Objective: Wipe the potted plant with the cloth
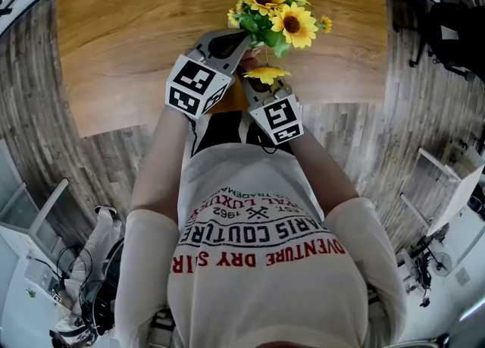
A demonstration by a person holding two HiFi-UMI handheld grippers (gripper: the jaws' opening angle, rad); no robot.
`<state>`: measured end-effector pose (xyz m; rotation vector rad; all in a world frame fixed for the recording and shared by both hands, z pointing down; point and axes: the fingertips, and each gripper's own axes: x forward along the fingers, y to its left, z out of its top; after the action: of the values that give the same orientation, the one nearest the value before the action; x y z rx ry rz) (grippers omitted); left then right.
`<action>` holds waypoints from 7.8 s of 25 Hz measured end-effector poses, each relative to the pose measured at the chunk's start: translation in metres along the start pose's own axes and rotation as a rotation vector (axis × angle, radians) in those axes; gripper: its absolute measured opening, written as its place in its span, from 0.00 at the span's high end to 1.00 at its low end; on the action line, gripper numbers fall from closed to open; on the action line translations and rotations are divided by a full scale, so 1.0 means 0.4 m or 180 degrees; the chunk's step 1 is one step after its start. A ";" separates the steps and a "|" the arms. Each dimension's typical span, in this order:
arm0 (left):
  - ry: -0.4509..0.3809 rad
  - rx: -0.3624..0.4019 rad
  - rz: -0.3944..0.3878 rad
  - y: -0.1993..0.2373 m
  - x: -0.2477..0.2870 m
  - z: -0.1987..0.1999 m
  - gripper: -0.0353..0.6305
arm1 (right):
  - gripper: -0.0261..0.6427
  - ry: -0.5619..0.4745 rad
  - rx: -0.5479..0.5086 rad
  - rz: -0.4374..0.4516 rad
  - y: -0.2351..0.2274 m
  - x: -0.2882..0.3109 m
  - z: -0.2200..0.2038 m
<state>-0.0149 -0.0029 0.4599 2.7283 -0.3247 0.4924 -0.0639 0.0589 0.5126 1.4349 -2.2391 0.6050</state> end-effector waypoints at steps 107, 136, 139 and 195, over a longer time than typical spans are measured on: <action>-0.0112 -0.0679 0.1647 0.138 0.055 0.060 0.92 | 0.91 0.1637 -0.2007 0.3052 -0.392 0.011 0.012; -0.0326 -0.0529 0.2466 0.071 -0.062 0.105 0.92 | 0.91 0.0285 -0.1567 0.0965 -0.533 -0.039 0.361; -0.0412 -0.0382 0.2483 0.056 -0.095 0.146 0.92 | 0.91 0.0059 -0.1440 0.0903 -0.494 -0.072 0.417; -0.0075 0.0321 0.0821 0.250 -0.551 -0.046 0.92 | 0.91 0.0113 0.2256 -0.1975 -0.102 0.098 0.015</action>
<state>-0.2499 -0.0521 0.4231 2.8053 -0.6813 0.5584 -0.0425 0.0112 0.5350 2.2811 -1.4433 1.2368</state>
